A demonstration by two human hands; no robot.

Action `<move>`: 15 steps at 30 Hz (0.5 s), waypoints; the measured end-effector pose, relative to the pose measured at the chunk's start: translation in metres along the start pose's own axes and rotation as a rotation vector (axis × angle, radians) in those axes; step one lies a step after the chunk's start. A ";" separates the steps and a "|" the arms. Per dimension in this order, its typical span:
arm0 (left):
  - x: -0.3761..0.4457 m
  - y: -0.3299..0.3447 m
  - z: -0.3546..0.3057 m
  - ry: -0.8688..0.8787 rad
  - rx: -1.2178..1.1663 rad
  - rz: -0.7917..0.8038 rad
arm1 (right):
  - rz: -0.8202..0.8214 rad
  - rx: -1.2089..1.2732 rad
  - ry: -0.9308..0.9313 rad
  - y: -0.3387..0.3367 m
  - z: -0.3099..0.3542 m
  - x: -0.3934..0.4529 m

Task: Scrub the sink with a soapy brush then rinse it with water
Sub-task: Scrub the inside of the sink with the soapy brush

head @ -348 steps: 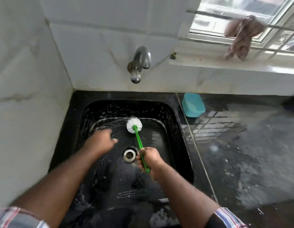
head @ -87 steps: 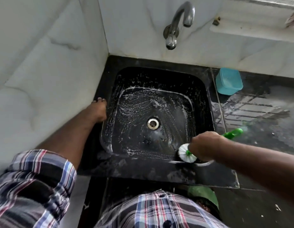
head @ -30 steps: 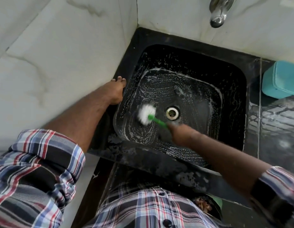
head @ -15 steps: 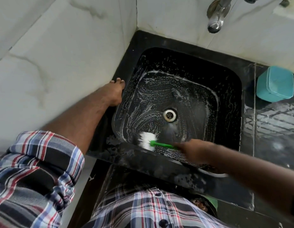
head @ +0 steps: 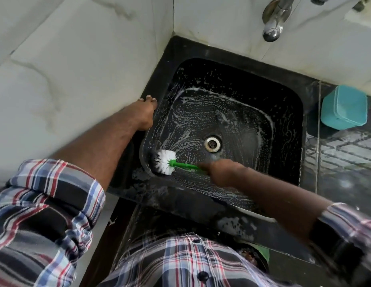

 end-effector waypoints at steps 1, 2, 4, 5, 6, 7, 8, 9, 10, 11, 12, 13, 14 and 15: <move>0.000 0.001 0.001 -0.005 -0.006 0.003 | 0.039 -0.025 0.000 0.005 -0.014 -0.014; 0.001 0.001 0.001 -0.011 -0.006 0.000 | 0.084 -0.066 0.013 0.009 -0.029 -0.034; 0.002 0.001 0.001 -0.003 0.003 -0.009 | 0.176 -0.197 0.093 0.010 -0.064 -0.080; 0.003 0.001 0.001 0.003 0.009 -0.016 | 0.202 -0.258 0.162 0.008 -0.082 -0.097; 0.003 0.001 0.002 0.007 0.016 -0.019 | 0.195 -0.288 0.248 0.004 -0.096 -0.107; 0.004 0.001 0.002 0.009 0.020 -0.018 | 0.147 -0.270 0.324 -0.001 -0.104 -0.110; 0.004 0.001 0.001 0.010 0.021 -0.015 | 0.069 -0.203 0.372 -0.002 -0.108 -0.103; 0.003 0.000 0.001 0.012 0.023 -0.015 | -0.007 -0.125 0.380 -0.001 -0.104 -0.087; 0.002 0.000 0.002 0.014 0.025 -0.013 | -0.052 -0.051 0.346 0.002 -0.092 -0.069; 0.001 0.000 0.002 0.018 0.024 -0.011 | -0.061 0.004 0.306 0.009 -0.076 -0.053; 0.000 0.000 0.002 0.021 0.024 -0.009 | -0.055 0.048 0.262 0.016 -0.062 -0.040; 0.000 -0.001 0.002 0.025 0.029 -0.007 | -0.035 0.063 0.232 0.022 -0.054 -0.037; -0.001 -0.001 0.001 0.030 0.034 -0.005 | -0.012 0.053 0.209 0.026 -0.053 -0.044; -0.001 -0.002 0.001 0.034 0.035 -0.005 | 0.013 0.007 0.210 0.026 -0.060 -0.058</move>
Point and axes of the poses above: each hand's wrist, its own x-axis towards the middle knuckle, its own y-axis out of the palm, z = x × y, the point moved 3 cm from there along x, towards the middle knuckle, and after that the axes turned 4 degrees about x, right-handed, at the moved point
